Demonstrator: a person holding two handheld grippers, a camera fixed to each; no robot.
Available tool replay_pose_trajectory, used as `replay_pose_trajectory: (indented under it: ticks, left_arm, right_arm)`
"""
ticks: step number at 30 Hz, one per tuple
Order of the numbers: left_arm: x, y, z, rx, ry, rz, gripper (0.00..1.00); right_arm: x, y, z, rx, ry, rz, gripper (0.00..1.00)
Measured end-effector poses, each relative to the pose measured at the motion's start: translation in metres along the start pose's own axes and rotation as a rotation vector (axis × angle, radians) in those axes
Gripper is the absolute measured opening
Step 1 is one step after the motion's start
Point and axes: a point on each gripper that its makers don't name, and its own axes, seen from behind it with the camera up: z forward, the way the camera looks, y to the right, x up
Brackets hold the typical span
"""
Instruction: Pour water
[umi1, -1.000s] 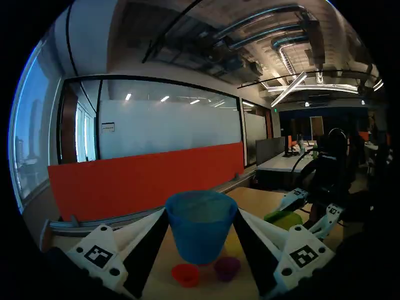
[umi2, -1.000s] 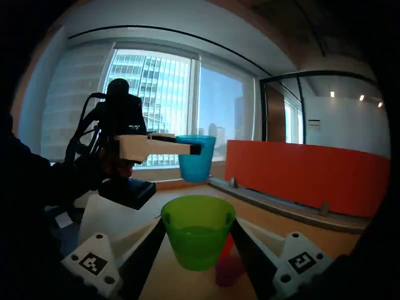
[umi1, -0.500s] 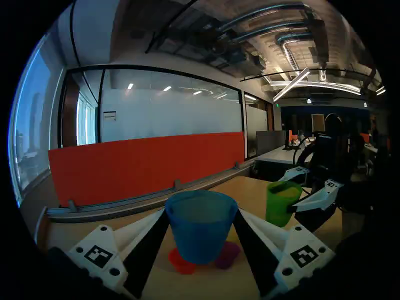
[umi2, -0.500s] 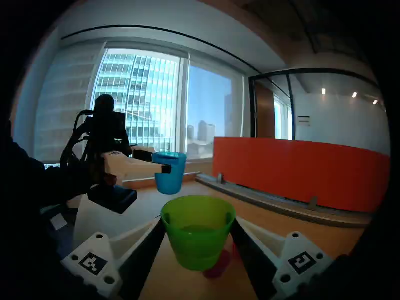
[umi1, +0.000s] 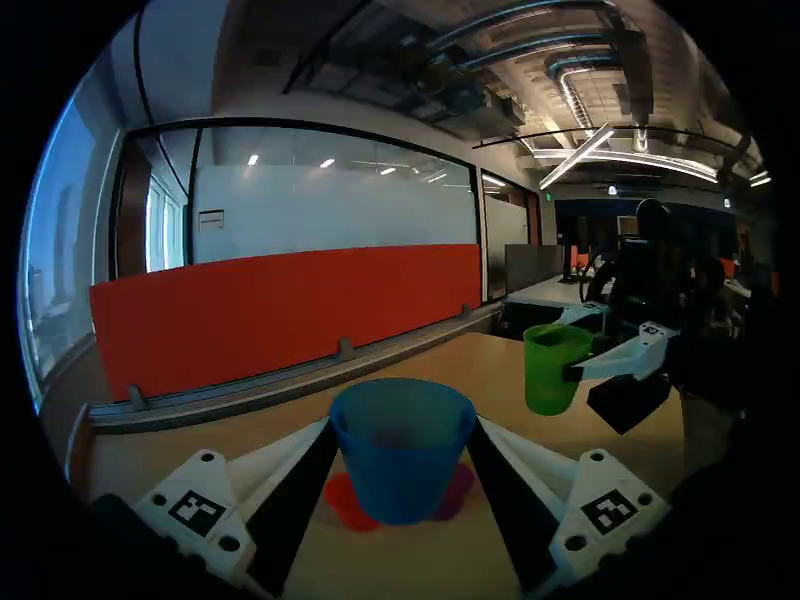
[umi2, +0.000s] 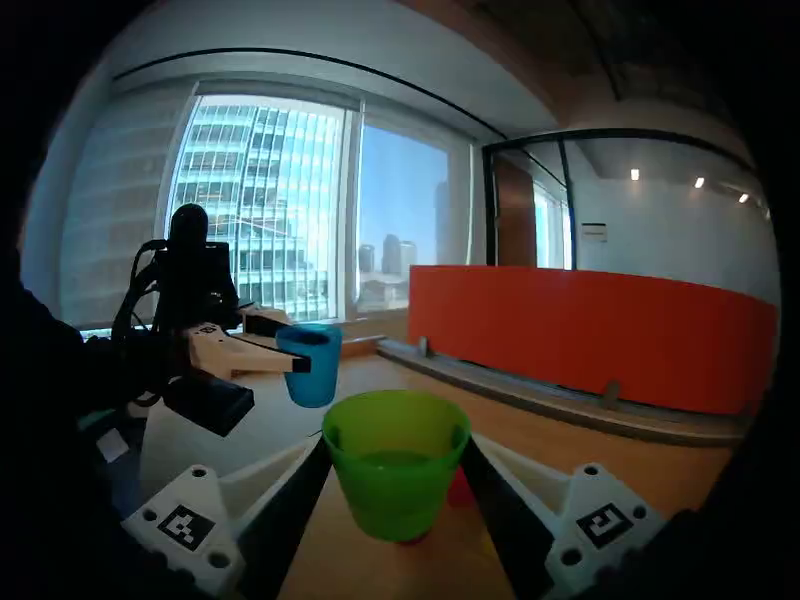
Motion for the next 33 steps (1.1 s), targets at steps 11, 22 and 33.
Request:
replay_pose_trajectory:
  ticks: [11,22,33]
  left_arm:
    - [-0.018,-0.001,0.003,-0.006,-0.044,0.014,0.88]
    - [-0.053,0.005,0.009,-0.033,-0.154,0.046,0.88]
    - [-0.093,0.007,0.014,-0.063,-0.284,0.064,0.88]
  right_arm:
    - [-0.011,0.006,0.0,-0.001,-0.041,-0.003,0.9]
    - [-0.034,0.007,0.0,0.02,-0.123,-0.019,0.9]
    - [-0.07,0.008,-0.001,0.045,-0.246,-0.03,0.9]
